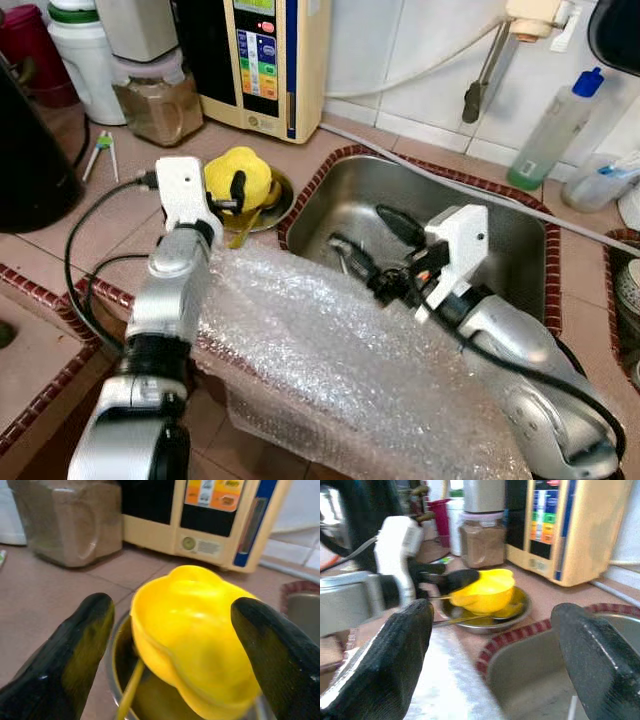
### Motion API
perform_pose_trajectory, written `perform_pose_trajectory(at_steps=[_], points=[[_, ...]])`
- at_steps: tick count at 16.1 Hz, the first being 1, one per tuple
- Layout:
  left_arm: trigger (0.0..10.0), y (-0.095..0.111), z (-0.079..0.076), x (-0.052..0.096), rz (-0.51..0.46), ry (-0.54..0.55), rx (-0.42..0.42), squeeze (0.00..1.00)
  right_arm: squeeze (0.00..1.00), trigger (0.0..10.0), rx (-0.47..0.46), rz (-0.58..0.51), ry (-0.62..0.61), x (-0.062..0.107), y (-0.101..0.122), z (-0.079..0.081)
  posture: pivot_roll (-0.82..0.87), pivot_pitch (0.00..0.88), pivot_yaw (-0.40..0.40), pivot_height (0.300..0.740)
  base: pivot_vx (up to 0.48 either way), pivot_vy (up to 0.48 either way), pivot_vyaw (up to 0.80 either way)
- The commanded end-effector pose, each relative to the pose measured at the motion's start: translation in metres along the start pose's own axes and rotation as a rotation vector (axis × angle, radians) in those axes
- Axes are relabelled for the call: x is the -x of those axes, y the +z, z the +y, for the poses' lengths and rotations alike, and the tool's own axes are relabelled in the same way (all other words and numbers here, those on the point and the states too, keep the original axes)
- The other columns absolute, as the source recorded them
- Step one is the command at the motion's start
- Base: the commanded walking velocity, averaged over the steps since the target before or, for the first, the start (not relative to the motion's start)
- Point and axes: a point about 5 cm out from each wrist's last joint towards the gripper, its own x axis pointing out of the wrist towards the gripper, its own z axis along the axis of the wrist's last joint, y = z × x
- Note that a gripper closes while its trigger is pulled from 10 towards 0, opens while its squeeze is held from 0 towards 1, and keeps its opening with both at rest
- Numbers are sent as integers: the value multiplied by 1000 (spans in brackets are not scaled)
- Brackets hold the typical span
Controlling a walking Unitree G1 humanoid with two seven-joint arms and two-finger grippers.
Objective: Kitchen organization
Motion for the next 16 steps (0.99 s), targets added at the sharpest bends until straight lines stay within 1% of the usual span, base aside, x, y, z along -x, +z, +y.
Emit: perform_pose_trajectory(at_steps=[1,2,3,4,5,6,7,10,11,12,13,16], points=[[10000,-3,-4,-4,42,12,24,400,0,10000,-8,0,35,1,5,7,-38,107,-43,740,0,0,0],[10000,-4,-5,-5,51,17,25,0,0,10000,-28,5,69,1,6,12,-41,107,-44,740,0,0,0],[10000,-4,-7,-7,66,31,49,0,0,10000,-27,24,104,3,7,16,-45,107,-45,740,0,0,0],[10000,-6,-7,-9,85,56,52,0,0,10000,-28,30,115,5,7,17,-45,107,-45,740,0,0,0],[10000,-6,-9,-12,105,72,66,0,0,10000,-42,21,165,10,9,21,-45,107,-45,740,0,0,0],[10000,-7,-10,-13,118,92,85,0,0,10000,-38,29,159,11,9,21,-47,106,-45,740,0,0,0],[10000,-8,-9,-16,145,109,124,0,0,10000,-35,44,158,12,9,20,-52,104,-44,740,0,0,0],[10000,-3,-7,-21,152,123,169,0,0,10000,-6,64,140,12,8,18,-52,103,-41,740,0,0,0],[3412,-2,-5,-22,161,126,171,0,0,10000,-7,76,144,12,6,19,-48,103,-39,740,0,0,0],[0,-4,-3,-23,195,132,195,0,0,10000,-11,90,151,13,5,19,-47,103,-38,740,0,0,0],[0,-5,-3,-24,209,133,216,0,0,10000,-14,95,151,13,4,19,-43,103,-35,740,0,0,0],[0,-3,0,-25,216,104,181,0,0,10000,-15,106,122,11,2,14,-38,104,-34,740,0,0,0]])
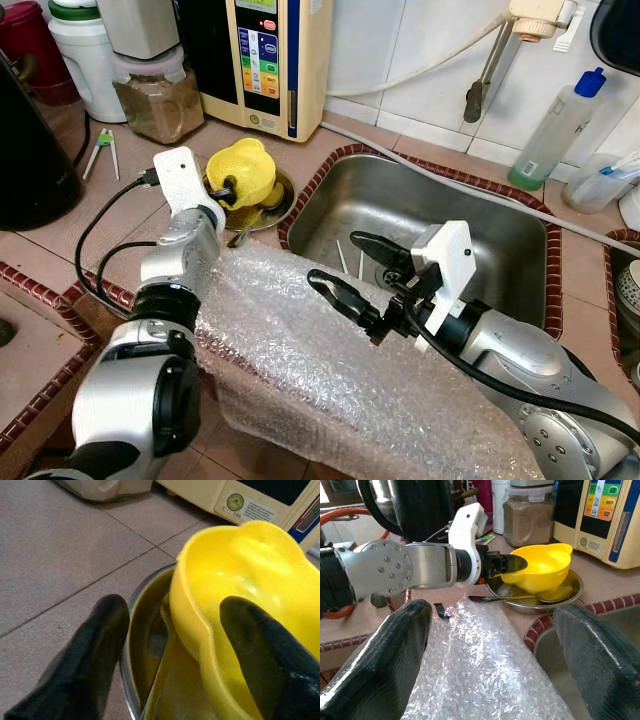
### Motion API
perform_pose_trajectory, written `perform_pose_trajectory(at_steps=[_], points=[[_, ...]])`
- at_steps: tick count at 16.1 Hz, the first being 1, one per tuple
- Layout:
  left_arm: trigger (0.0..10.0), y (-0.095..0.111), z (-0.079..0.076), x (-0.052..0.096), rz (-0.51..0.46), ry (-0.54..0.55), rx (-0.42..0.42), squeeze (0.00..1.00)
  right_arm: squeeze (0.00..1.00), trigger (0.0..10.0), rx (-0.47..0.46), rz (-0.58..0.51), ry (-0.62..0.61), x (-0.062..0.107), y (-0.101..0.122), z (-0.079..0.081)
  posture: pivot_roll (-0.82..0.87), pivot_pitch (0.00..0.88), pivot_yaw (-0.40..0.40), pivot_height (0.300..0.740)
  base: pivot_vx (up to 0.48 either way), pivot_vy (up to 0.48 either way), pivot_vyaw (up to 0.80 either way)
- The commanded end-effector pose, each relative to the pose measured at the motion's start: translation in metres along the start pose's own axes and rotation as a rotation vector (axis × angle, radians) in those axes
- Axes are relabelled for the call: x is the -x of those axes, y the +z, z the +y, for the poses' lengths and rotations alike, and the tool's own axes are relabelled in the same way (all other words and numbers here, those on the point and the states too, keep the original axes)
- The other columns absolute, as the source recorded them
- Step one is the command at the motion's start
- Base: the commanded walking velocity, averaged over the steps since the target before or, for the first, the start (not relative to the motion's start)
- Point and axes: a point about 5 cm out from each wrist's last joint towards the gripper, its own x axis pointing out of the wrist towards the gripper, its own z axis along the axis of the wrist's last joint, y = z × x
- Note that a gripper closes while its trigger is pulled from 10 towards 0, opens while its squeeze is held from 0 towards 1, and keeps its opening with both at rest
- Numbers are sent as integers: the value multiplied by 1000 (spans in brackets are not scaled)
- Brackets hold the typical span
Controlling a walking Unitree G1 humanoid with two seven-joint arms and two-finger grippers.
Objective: Kitchen organization
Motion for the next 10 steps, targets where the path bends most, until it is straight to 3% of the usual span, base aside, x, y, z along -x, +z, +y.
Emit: perform_pose_trajectory(at_steps=[1,5,6,10], points=[[0,-1,-2,-1,21,-7,-23,0,0,10000,11,8,-13,0,1,-2,-37,104,-34,740,0,0,0],[0,1,3,-2,32,12,-67,0,0,10000,91,28,-91,-4,0,-11,-32,105,-32,740,0,0,0],[0,3,5,-2,34,19,-99,0,0,10000,46,8,-90,-4,0,-12,-31,106,-31,740,0,0,0],[0,6,10,-3,45,6,-128,0,0,10000,30,13,-97,-5,-1,-14,-28,105,-28,740,0,0,0]])
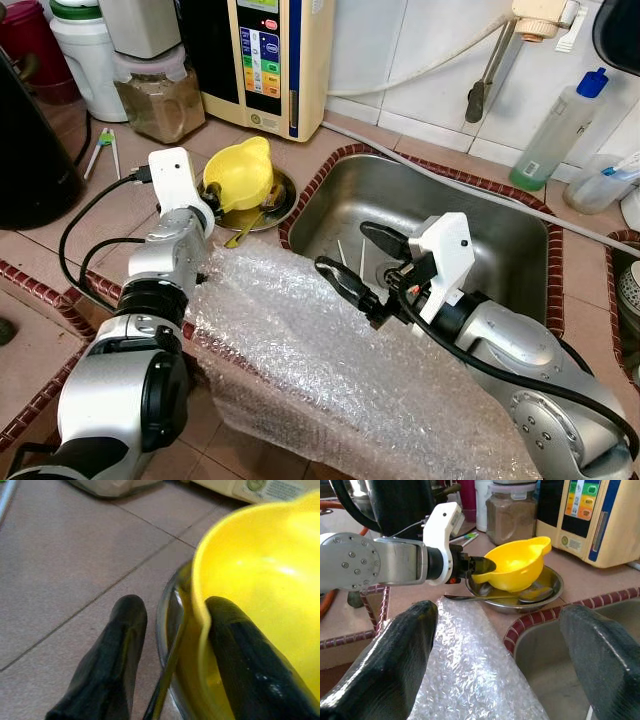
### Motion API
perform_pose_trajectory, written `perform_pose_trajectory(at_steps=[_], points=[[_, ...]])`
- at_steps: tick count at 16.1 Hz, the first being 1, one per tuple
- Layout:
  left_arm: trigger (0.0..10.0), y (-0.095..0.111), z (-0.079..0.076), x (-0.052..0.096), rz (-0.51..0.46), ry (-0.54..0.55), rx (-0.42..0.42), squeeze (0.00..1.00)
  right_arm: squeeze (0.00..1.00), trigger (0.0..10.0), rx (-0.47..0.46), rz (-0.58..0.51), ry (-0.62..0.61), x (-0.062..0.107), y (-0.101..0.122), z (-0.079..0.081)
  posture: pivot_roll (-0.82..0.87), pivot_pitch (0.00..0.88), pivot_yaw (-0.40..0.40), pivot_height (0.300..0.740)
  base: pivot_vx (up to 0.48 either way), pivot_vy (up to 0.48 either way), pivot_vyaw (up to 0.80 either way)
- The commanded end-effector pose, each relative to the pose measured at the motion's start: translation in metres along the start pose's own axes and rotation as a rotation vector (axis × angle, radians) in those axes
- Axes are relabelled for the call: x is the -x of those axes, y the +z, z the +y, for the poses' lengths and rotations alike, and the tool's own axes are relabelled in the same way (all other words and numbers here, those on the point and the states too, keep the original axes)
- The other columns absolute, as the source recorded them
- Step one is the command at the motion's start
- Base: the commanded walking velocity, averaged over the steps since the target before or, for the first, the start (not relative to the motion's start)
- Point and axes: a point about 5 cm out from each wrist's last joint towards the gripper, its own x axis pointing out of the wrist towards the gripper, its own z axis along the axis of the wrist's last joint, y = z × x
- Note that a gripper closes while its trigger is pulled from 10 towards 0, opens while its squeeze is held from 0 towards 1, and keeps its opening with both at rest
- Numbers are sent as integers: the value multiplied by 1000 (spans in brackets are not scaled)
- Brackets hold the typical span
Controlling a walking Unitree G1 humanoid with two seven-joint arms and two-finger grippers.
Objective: Kitchen organization
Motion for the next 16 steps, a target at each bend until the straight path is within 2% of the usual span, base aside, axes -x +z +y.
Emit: perform_pose_trajectory(at_steps=[1,4,5,6,12,13,15,16], points=[[0,6,-1,0,6,-30,-31,0,0,10000,-8,22,-17,1,-2,-4,-28,105,-28,740,0,0,0],[0,7,5,0,1,-30,-47,0,0,10000,31,33,-26,1,-3,-4,-28,102,-29,740,0,0,0],[0,8,9,0,-2,-23,-51,0,0,10000,-24,62,-27,1,-7,-6,-26,101,-30,740,0,0,0],[0,8,10,0,-4,-20,-56,0,0,10000,-34,51,-29,1,-6,-7,-24,100,-31,740,0,0,0],[0,15,17,2,-63,11,-119,0,0,10000,-39,17,-54,-1,-3,-14,-18,96,-32,740,0,0,0],[0,17,18,3,-96,22,-166,0,0,10000,-34,14,-60,-2,-3,-14,-18,96,-32,740,0,0,0],[0,22,16,6,-171,17,-167,0,0,10000,-32,8,-70,-3,-4,-15,-16,98,-35,740,0,0,0],[0,28,11,8,-241,-1,-171,0,0,10000,-27,-1,-87,-4,-3,-17,-14,99,-37,740,0,0,0]])
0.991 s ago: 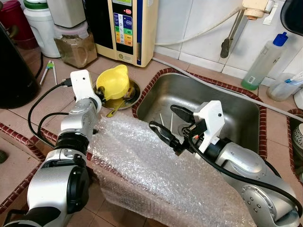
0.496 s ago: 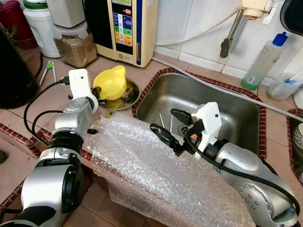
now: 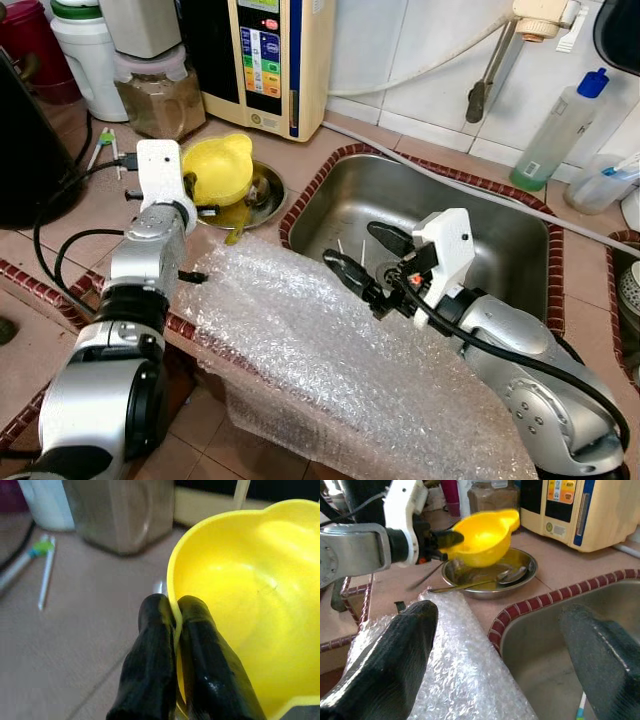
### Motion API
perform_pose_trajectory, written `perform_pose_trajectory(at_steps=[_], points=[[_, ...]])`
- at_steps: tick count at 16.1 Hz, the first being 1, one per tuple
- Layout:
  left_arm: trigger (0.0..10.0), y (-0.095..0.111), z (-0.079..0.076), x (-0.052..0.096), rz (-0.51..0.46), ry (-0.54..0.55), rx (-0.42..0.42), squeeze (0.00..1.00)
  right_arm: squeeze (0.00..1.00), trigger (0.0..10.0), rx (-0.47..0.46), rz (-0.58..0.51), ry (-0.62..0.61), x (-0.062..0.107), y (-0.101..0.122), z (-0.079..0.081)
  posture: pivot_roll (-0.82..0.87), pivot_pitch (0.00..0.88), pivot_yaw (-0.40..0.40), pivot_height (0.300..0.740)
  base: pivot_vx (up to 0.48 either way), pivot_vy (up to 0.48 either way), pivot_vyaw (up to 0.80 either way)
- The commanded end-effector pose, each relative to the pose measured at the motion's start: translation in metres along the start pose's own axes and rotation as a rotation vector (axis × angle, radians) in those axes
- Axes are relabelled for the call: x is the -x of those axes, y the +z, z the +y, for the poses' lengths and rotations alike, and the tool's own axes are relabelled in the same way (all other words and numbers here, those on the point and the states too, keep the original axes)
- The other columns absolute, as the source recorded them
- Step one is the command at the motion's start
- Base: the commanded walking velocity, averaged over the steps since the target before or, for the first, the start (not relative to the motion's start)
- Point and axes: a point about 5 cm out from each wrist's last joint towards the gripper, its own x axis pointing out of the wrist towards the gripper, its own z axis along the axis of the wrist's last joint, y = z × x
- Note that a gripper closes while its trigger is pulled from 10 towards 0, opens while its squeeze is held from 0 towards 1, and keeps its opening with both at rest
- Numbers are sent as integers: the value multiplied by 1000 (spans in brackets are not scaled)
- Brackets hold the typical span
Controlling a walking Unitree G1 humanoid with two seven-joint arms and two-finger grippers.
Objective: Kitchen organization
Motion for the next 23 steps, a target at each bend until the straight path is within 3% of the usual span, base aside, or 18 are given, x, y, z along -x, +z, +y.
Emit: perform_pose_trajectory(at_steps=[1,2,5,8,10,13,15,21,22,23], points=[[0,14,-9,2,-95,-40,17,0,0,10000,9,-25,-30,0,4,-4,-14,99,-37,740,0,0,0],[0,13,-11,2,-96,-49,15,0,0,10000,6,-33,-31,-1,5,-4,-14,99,-37,740,0,0,0],[0,29,-27,10,-252,-152,47,0,0,10000,-44,-48,-37,-2,5,-5,-12,96,-37,740,0,0,0],[0,25,-47,16,-274,-247,2,0,0,10000,-52,-68,-47,-4,8,-7,-12,97,-38,740,0,0,0],[0,21,-66,24,-305,-341,-38,0,0,10000,-68,-150,-106,-3,17,-14,-13,96,-38,740,0,0,0],[0,11,-100,42,-357,-496,-90,0,0,10000,-196,-251,-174,-3,29,-24,-15,95,-36,740,0,0,0],[0,10,-118,54,-397,-563,-74,0,0,10000,-254,-269,-215,-6,30,-28,-16,95,-38,740,0,0,0],[0,13,-133,71,-473,-611,-50,0,0,10000,-293,-227,-356,-17,21,-39,-15,95,-38,740,0,0,0],[0,14,-133,72,-477,-610,-51,0,0,0,-286,-210,-413,-21,18,-44,-11,97,-37,740,0,0,0],[0,15,-134,73,-483,-612,-45,0,0,0,-297,-207,-451,-26,17,-49,-9,96,-37,740,0,0,0]])
